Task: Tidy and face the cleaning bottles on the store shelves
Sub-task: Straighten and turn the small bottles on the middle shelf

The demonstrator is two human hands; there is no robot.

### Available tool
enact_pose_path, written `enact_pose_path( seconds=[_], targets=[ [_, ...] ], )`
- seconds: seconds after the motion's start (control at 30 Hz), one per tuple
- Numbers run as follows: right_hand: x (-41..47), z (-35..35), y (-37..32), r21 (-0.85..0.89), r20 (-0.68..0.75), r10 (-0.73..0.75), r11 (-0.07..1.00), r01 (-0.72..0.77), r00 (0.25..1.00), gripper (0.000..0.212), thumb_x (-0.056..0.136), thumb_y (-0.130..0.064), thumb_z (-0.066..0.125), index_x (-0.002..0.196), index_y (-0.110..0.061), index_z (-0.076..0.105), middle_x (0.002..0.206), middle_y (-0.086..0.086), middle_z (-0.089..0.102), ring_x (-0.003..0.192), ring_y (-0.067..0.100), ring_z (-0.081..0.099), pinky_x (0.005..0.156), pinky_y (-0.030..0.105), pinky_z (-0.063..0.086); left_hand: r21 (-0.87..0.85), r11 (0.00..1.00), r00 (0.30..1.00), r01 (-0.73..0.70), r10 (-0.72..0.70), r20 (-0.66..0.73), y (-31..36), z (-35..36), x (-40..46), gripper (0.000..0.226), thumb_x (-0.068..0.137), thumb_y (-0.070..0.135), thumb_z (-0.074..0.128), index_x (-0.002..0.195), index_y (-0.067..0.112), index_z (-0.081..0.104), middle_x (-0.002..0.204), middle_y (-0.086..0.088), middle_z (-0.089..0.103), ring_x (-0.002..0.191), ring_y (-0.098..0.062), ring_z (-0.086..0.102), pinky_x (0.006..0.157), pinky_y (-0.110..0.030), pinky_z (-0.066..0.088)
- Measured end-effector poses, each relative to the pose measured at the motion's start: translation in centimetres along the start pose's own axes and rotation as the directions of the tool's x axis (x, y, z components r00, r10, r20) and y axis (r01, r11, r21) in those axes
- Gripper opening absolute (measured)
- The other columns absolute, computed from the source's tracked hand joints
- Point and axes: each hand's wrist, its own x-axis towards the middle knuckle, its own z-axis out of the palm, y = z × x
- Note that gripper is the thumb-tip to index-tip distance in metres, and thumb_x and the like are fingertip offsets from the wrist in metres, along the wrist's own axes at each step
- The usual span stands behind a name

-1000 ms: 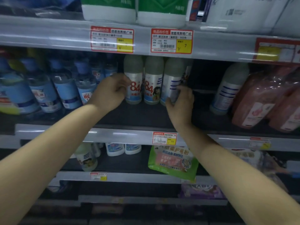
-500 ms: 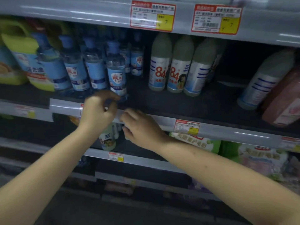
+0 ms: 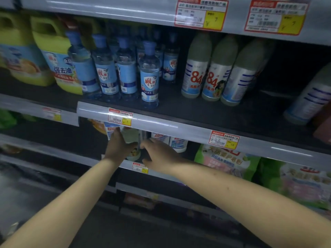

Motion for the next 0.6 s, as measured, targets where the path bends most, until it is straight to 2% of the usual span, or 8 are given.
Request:
enact_pose_path(
  seconds=[0.07, 0.17, 0.33, 0.43, 0.5, 0.6],
  targets=[
    [-0.2, 0.1, 0.2, 0.027, 0.005, 0.011, 1.0, -0.011, 1.0, 0.042, 0.087, -0.018, 0.058, 0.125, -0.006, 0.047, 0.134, 0.016, 0.045, 0.115, 0.035, 0.05, 0.09, 0.045, 0.045, 0.039, 0.999, 0.999, 0.03, -0.028, -0.034, 0.0, 0.9, 0.9, 0.073, 0.054, 0.033, 0.074, 0.118, 0.01, 0.047, 0.111, -0.012, 0.06, 0.104, -0.031, 0.057, 0.084, -0.044, 0.05],
    [-0.8, 0.1, 0.6, 0.045, 0.015, 0.039, 0.998, -0.039, 0.999, 0.04, 0.088, -0.02, 0.058, 0.125, -0.009, 0.047, 0.128, 0.013, 0.048, 0.114, 0.032, 0.05, 0.09, 0.042, 0.045, 0.064, 0.998, 0.996, 0.03, -0.024, -0.088, 0.6, 1.8, 1.8, 0.074, 0.057, 0.024, 0.079, 0.121, 0.01, 0.045, 0.116, -0.014, 0.057, 0.11, -0.033, 0.053, 0.088, -0.043, 0.048],
    [-1.3, 0.2, 1.5, 0.076, 0.017, 0.047, 0.996, -0.048, 0.999, 0.041, 0.088, -0.02, 0.058, 0.126, -0.01, 0.047, 0.129, 0.011, 0.049, 0.114, 0.029, 0.051, 0.09, 0.042, 0.046, 0.049, 0.998, 0.996, 0.034, -0.029, -0.089, 1.0, 2.3, 2.0, 0.079, 0.06, 0.019, 0.081, 0.126, 0.015, 0.038, 0.12, -0.012, 0.056, 0.114, -0.033, 0.052, 0.092, -0.046, 0.046],
    [-1.3, 0.3, 1.9, 0.084, 0.032, 0.055, 0.995, -0.058, 0.998, 0.042, 0.087, -0.02, 0.059, 0.126, -0.01, 0.047, 0.129, 0.012, 0.049, 0.113, 0.03, 0.052, 0.09, 0.043, 0.046, 0.104, 0.995, 0.996, -0.008, 0.018, -0.092, 1.2, 2.7, 1.5, 0.08, 0.065, 0.018, 0.079, 0.129, 0.015, 0.032, 0.122, -0.014, 0.056, 0.116, -0.035, 0.051, 0.093, -0.046, 0.044],
    [-1.2, 0.2, 2.0, 0.068, 0.044, 0.063, 0.995, -0.066, 0.997, 0.043, 0.087, -0.021, 0.059, 0.126, -0.01, 0.047, 0.129, 0.012, 0.049, 0.113, 0.03, 0.052, 0.091, 0.042, 0.046, 0.149, 0.986, 0.994, -0.075, 0.086, -0.07, 1.2, 2.7, 0.8, 0.073, 0.068, 0.017, 0.077, 0.128, 0.015, 0.035, 0.116, -0.013, 0.059, 0.11, -0.035, 0.055, 0.088, -0.043, 0.044],
    [-0.7, 0.1, 2.1, 0.039, 0.043, 0.065, 0.997, -0.067, 0.997, 0.038, 0.088, -0.021, 0.056, 0.124, -0.01, 0.048, 0.125, 0.013, 0.051, 0.111, 0.03, 0.052, 0.091, 0.043, 0.046, 0.244, 0.945, 0.973, -0.218, 0.228, -0.015, 0.7, 2.7, -0.4, 0.044, 0.072, 0.021, 0.07, 0.111, 0.013, 0.05, 0.1, -0.011, 0.065, 0.094, -0.033, 0.062, 0.073, -0.031, 0.043]
  ],
)
